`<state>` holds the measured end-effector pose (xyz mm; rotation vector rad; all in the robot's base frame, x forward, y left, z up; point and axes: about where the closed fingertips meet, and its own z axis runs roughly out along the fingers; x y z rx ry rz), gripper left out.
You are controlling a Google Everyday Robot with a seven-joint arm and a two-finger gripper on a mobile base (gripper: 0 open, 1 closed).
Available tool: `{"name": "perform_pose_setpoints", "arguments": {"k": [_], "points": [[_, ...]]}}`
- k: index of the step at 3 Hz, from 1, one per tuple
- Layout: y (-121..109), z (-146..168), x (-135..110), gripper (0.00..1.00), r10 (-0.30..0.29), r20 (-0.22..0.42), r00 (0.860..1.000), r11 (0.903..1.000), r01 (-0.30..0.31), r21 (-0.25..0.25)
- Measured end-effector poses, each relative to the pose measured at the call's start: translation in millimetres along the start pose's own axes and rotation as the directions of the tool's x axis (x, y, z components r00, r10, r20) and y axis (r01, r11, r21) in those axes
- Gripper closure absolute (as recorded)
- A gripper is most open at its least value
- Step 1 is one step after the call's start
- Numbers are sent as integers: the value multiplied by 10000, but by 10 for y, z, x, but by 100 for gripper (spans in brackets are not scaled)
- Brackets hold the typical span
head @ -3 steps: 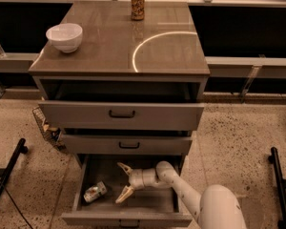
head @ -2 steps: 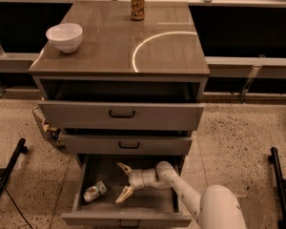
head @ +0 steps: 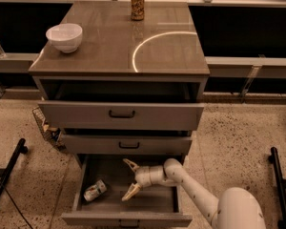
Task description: Place 7up can into bottom drawer
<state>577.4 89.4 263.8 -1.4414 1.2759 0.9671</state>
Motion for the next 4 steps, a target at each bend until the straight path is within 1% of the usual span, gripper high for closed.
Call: {"name": "perform_pose_setpoints", "arguments": {"k": [1,2,3,4], "points": [[33,-184,-90,0,-120,-1002,9949,9991,79,-411],[83,-433,-155,0,328,-1943,9804,9933,-535,-1023],[193,-714,-131,0,1077,-1865,9765,9786,-1372,-1531],[236,-1208,39,0,2320,-1452,9618,9374,-2609,-2307]]}}
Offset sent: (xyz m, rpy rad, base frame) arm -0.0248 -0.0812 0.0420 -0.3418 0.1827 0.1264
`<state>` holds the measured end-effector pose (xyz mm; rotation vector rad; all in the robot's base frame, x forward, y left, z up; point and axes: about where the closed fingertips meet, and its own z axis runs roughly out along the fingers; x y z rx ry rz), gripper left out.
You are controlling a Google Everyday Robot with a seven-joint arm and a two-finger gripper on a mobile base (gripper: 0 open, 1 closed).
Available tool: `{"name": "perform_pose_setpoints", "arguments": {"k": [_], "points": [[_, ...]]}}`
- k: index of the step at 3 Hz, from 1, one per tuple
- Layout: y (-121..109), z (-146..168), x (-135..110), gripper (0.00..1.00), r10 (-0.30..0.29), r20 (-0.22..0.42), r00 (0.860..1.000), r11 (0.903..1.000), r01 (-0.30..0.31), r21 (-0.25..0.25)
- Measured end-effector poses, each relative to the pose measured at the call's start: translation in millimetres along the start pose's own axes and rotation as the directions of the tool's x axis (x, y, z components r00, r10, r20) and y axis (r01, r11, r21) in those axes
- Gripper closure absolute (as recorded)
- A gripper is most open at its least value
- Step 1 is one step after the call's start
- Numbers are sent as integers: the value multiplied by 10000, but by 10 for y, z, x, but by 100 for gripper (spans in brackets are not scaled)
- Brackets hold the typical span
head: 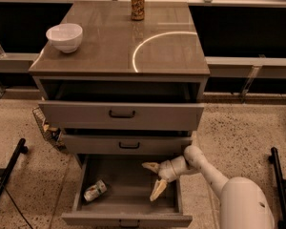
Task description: Place 7up can into bottom drawer
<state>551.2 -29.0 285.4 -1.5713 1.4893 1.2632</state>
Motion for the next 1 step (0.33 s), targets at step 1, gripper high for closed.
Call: {"name": "perform_pose_setpoints", "arguments": {"k": [1], "points": [[0,1,0,0,0,1,10000,10000,0,-2]]}}
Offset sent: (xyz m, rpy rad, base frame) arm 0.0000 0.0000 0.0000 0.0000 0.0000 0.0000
